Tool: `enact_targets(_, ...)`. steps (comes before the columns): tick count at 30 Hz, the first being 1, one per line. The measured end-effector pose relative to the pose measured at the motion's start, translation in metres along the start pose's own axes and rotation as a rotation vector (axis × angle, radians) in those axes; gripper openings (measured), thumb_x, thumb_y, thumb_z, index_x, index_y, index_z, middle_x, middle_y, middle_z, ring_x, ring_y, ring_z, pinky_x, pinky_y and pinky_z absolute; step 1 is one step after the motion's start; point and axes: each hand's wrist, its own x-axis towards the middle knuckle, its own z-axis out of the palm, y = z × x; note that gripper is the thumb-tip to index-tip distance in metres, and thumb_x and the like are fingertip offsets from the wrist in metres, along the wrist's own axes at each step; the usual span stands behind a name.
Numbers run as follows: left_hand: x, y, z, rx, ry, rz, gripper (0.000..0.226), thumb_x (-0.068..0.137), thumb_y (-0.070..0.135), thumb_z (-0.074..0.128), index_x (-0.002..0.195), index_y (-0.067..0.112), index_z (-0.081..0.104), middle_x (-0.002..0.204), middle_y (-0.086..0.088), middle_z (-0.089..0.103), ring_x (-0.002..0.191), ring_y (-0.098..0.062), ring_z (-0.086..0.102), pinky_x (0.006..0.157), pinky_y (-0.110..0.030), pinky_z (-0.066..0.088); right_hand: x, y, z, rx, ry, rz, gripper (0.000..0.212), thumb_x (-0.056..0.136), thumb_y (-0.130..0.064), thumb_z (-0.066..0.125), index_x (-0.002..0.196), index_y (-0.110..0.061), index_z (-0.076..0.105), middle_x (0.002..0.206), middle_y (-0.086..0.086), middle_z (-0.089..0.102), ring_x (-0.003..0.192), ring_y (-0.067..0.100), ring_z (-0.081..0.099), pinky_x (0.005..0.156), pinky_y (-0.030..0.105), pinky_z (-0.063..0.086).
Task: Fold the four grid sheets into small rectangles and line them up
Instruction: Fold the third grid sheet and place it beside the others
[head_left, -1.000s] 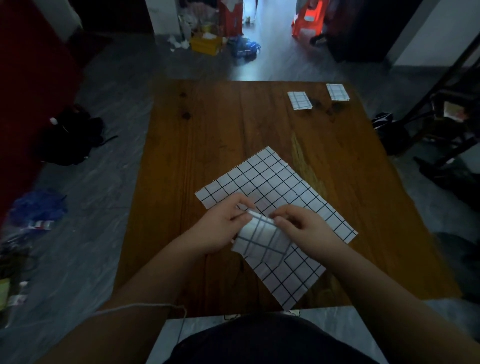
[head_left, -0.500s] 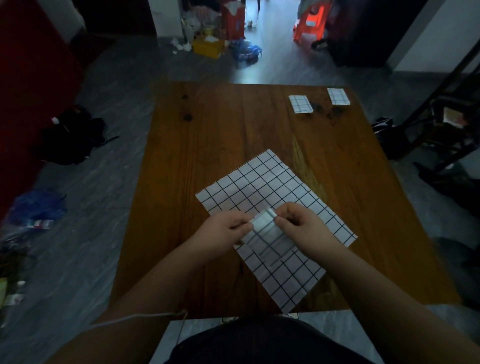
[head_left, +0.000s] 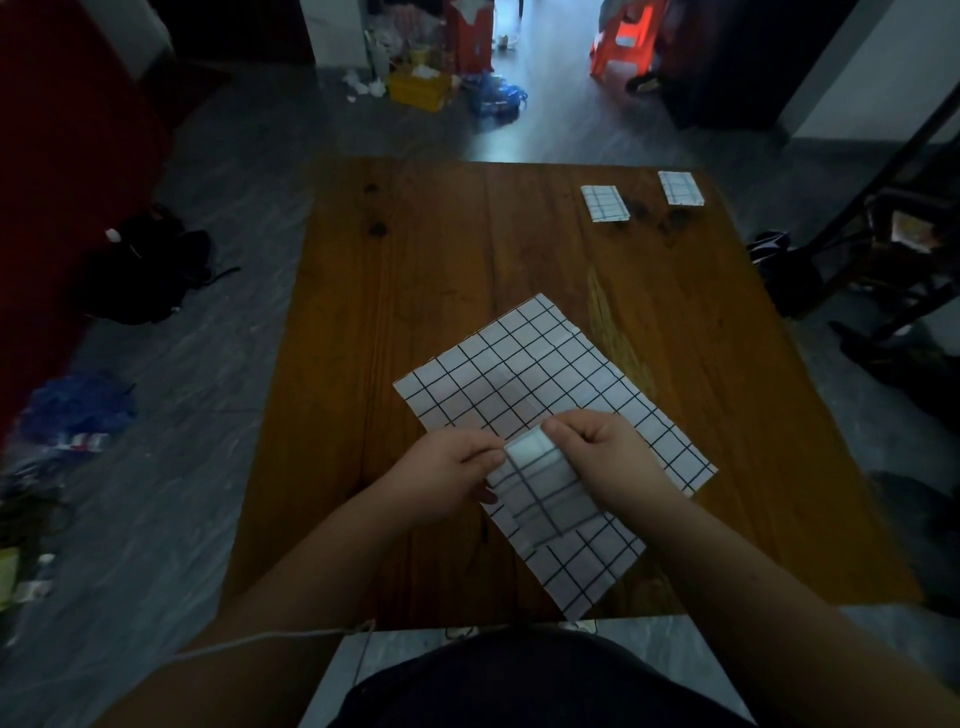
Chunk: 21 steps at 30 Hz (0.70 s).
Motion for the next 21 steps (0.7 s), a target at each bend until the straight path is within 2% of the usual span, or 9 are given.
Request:
enact_targets(4,-0.002,-0.003,-0.002,-0.045,-0.008,0.011,0.023,0.103,0.013,0.049,0.112,0.008,0.069,0.094,0.004,0.065,0.079,0.013,0.062,0.065,-0.006,0.048,-0.002,0.004,-0.001,0.047,-0.052,0.012,0.026,0.100,-0.036,0.056,0.086,-0.024,0.075,0.086,0.001,0.073,0.078,0.014,0.068,0.070,0.031,0.056)
enact_targets(7,-0.003,-0.005,-0.003,-0.023,-0.006,0.018,0.020,0.103,0.015,0.051,0.107,0.015,0.070,0.094,0.005,0.067,0.082,0.011,0.063,0.067,-0.006,0.048,-0.004,0.008,-0.004,0.047,-0.105,-0.007,0.030,0.101,-0.032,0.056,0.079,-0.022,0.073,0.079,0.000,0.072,0.071,0.013,0.067,0.069,0.033,0.056)
enact_targets(11,-0.003,-0.008,-0.003,0.004,-0.040,-0.013,0.021,0.102,0.022,0.054,0.116,0.020,0.069,0.105,0.006,0.069,0.097,-0.003,0.064,0.080,-0.020,0.053,-0.008,0.005,-0.002,-0.016,-0.093,-0.045,0.029,0.102,-0.030,0.055,0.078,-0.028,0.070,0.075,-0.013,0.071,0.065,-0.001,0.064,0.056,0.012,0.048)
enact_targets(13,-0.002,-0.004,-0.002,-0.037,-0.005,-0.024,0.024,0.100,0.027,0.058,0.122,0.025,0.067,0.111,0.011,0.068,0.105,-0.004,0.062,0.086,-0.025,0.052,-0.007,0.004,0.000,-0.069,-0.091,-0.068,0.023,0.102,-0.032,0.056,0.084,-0.032,0.072,0.081,-0.012,0.072,0.074,0.000,0.066,0.060,0.013,0.050)
enact_targets(16,0.002,0.006,0.001,-0.041,0.114,0.032,0.017,0.097,0.029,0.062,0.111,0.027,0.072,0.100,0.010,0.071,0.097,-0.003,0.064,0.084,-0.027,0.053,-0.007,0.002,0.004,-0.109,-0.110,-0.099,0.019,0.101,-0.034,0.057,0.093,-0.032,0.074,0.089,-0.010,0.073,0.081,0.003,0.067,0.070,0.022,0.054)
enact_targets(19,0.006,0.012,0.006,-0.045,0.191,0.049,0.008,0.096,0.026,0.065,0.097,0.023,0.072,0.086,0.005,0.069,0.084,-0.007,0.064,0.075,-0.028,0.052,-0.009,-0.002,0.006,-0.131,-0.104,-0.105,0.019,0.101,-0.034,0.056,0.089,-0.038,0.069,0.086,-0.014,0.071,0.079,-0.003,0.064,0.063,0.011,0.046)
enact_targets(21,0.007,0.011,0.007,-0.058,0.200,0.043,0.007,0.096,0.025,0.065,0.094,0.023,0.071,0.085,0.003,0.069,0.082,-0.008,0.064,0.073,-0.030,0.052,-0.010,-0.002,0.005,-0.120,-0.115,-0.090,0.020,0.102,-0.036,0.055,0.088,-0.036,0.070,0.084,-0.012,0.071,0.075,-0.004,0.064,0.061,0.012,0.045)
